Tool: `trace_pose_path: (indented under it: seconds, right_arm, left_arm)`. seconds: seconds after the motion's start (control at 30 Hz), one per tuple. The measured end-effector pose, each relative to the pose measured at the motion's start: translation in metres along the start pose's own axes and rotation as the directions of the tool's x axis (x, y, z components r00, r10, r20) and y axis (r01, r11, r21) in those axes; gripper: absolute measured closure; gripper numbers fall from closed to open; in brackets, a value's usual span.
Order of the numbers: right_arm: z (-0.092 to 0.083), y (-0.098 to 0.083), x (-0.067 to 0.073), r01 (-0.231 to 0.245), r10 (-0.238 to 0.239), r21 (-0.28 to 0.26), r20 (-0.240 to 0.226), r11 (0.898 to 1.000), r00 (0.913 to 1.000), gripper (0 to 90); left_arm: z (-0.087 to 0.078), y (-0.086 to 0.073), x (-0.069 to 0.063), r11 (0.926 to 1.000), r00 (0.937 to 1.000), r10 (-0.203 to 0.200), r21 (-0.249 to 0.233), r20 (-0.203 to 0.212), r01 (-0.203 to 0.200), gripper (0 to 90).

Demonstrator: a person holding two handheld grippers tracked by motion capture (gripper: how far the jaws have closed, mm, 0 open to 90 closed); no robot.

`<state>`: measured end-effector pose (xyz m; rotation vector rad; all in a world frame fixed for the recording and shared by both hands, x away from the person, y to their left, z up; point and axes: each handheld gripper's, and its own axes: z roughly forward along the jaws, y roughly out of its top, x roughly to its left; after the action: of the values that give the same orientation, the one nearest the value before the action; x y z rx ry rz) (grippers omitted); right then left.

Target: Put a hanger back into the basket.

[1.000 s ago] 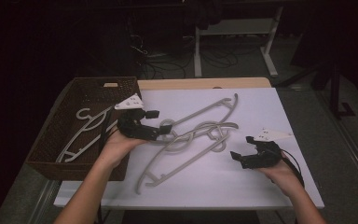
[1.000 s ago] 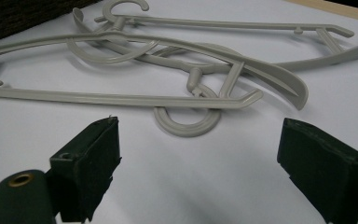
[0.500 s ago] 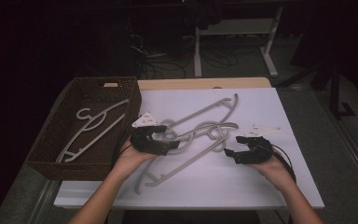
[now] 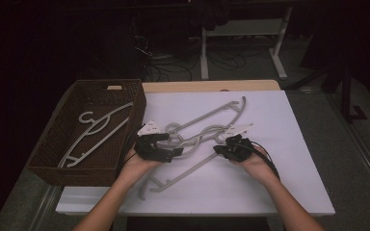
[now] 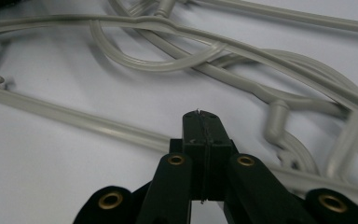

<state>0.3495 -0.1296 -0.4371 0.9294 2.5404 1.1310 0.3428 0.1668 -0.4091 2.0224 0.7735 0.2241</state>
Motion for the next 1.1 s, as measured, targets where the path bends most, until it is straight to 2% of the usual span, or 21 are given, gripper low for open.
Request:
trace_pose_path:
  seconds: [0.17, 0.37, 0.47, 0.6, 0.73, 0.8, 1.0, 1.1]
  right_arm:
    - [0.007, 0.002, 0.008, 0.018, -0.018, 0.01, -0.018, 1.0, 0.9997, 88.7]
    - [0.016, -0.005, 0.007, 0.027, -0.026, 0.045, -0.019, 0.999, 0.9995, 88.8]
    - [0.017, -0.006, 0.008, 0.024, -0.023, 0.051, -0.017, 0.998, 0.9996, 88.8]
    - [0.018, -0.006, 0.009, 0.035, -0.034, 0.057, -0.016, 0.998, 0.9993, 88.9]
    - [0.018, -0.006, 0.009, 0.029, -0.028, 0.058, -0.02, 0.998, 0.9994, 88.9]
    - [0.018, -0.006, 0.009, 0.03, -0.029, 0.058, -0.018, 0.998, 0.9994, 88.9]
    - [0.018, -0.006, 0.009, 0.033, -0.032, 0.059, -0.018, 0.998, 0.9993, 88.9]
    - [0.018, -0.006, 0.009, 0.033, -0.032, 0.059, -0.019, 0.998, 0.9993, 89.0]
  left_arm:
    - [0.002, -0.002, 0.0, 1.0, 1.0, -0.003, 0.008, -0.002, 0.003, 17.1]
    - [0.003, -0.003, 0.001, 0.9998, 0.9999, -0.007, 0.016, -0.013, 0.007, 17.2]
    - [0.006, -0.007, 0.003, 0.9981, 0.9991, -0.005, 0.061, -0.042, 0.008, 17.5]
    - [0.01, -0.011, 0.004, 0.9957, 0.9987, -0.009, 0.092, -0.051, 0.014, 17.9]
    - [0.017, -0.017, 0.007, 0.9861, 0.9971, 0.01, 0.166, -0.075, 0.002, 18.5]
    - [0.019, -0.021, 0.01, 0.9805, 0.9967, 0.003, 0.196, -0.081, 0.013, 19.1]
    - [0.027, -0.027, 0.01, 0.9661, 0.9978, 0.001, 0.258, -0.067, 0.016, 24.9]
    - [0.029, -0.029, 0.01, 0.9596, 0.9973, 0.002, 0.281, -0.073, 0.019, 31.5]
